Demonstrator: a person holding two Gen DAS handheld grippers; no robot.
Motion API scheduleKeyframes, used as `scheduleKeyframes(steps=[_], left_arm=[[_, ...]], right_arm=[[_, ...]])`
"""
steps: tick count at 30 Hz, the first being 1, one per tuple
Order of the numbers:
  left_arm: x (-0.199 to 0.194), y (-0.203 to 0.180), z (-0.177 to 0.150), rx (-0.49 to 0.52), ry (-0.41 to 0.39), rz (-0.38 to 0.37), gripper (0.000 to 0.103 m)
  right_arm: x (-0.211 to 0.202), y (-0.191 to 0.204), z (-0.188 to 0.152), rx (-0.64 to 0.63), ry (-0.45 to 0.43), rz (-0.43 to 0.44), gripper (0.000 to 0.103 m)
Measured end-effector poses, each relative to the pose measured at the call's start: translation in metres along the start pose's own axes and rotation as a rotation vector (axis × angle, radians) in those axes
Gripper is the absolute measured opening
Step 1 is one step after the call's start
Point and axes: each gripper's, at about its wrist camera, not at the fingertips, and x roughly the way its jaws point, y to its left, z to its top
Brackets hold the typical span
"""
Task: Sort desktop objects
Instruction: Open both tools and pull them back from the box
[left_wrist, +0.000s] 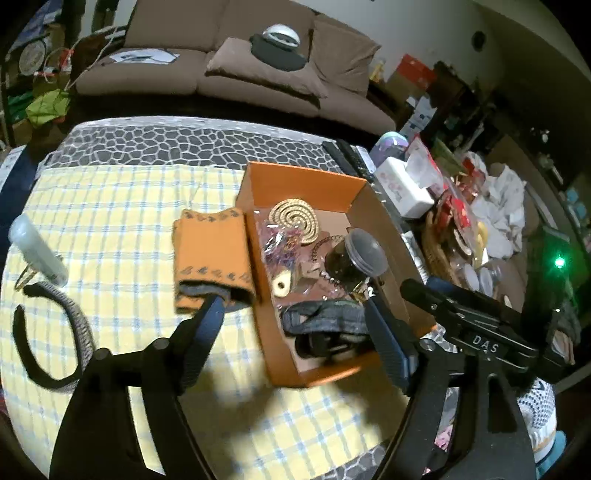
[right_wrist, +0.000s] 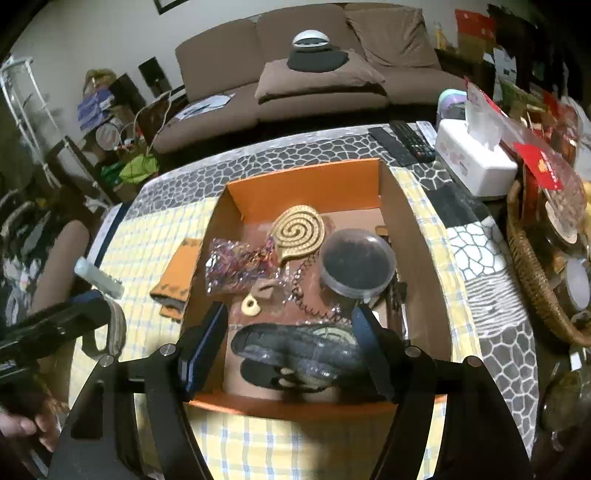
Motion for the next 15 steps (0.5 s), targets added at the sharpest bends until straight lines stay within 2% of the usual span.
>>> scheduleKeyframes(steps=[5, 7, 13, 15], left_arm=[[-0.02, 0.01, -0.015, -0.003, -0.012, 0.016, 0.087], [-0.028, 0.016, -0.02, -0.017, -0.01, 0.017, 0.088], [-0.051, 0.029, -0.033, -0.027, -0.034, 0.03, 0.103], [-0.056, 0.032, -0.037, -0.023, -0.036, 0.04, 0.103]], right_arm=[[-0.008, 0.019, -0.011, -0.031, -0.014, 0.002, 0.079], [-0.012, 0.026, -0.014, -0.038, -0.022, 0.009, 0.08], [-0.023, 0.047, -0.025, -0.067, -0.043, 0.0, 0.081], [-0.026, 0.051, -0.027, -0.064, -0.051, 0.0, 0.083]])
